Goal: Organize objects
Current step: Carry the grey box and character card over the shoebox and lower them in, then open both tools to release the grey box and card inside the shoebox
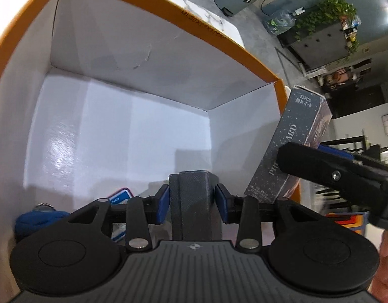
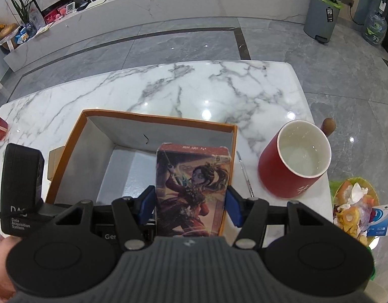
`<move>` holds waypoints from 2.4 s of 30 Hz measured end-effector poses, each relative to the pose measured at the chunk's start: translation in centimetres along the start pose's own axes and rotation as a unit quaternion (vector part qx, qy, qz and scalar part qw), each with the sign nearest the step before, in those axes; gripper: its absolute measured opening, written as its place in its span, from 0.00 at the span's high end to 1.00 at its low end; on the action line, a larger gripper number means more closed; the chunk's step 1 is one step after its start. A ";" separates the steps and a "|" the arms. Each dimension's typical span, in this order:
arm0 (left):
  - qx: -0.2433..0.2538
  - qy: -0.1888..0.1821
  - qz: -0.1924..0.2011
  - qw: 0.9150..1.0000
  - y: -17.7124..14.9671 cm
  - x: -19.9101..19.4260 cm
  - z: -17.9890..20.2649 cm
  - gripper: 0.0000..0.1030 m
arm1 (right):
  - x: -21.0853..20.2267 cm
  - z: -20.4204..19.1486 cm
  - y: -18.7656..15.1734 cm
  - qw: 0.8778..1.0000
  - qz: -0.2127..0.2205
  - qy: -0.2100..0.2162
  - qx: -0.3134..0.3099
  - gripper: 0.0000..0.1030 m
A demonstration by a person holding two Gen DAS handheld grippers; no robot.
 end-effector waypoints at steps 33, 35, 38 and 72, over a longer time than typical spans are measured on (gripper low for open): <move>0.172 0.076 0.096 0.978 -1.9 -12.9 1.5 0.63 | -0.2 -1.2 0.2 0.996 -0.011 0.071 0.053 0.42; 0.161 0.084 0.121 0.976 -2.0 -14.7 0.8 0.63 | 0.8 -1.8 -0.2 0.993 -0.032 0.089 0.066 0.42; 0.146 0.097 0.141 0.974 -1.3 -16.5 -0.5 0.60 | 2.4 -3.4 -0.8 0.993 -0.055 0.087 0.057 0.42; 0.111 0.097 0.105 0.984 -2.6 -14.5 -3.8 0.65 | 8.5 -7.2 -2.6 0.989 -0.145 0.007 0.018 0.40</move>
Point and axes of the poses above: each gripper's, at about its wrist camera, not at the fingertips, and x roughly the way its jaws point, z to its right, y to its top, the point moved 7 cm from there along x, roughly the way its jaws point, and after that the axes turned 5 degrees about -z, right-handed, at the moved point
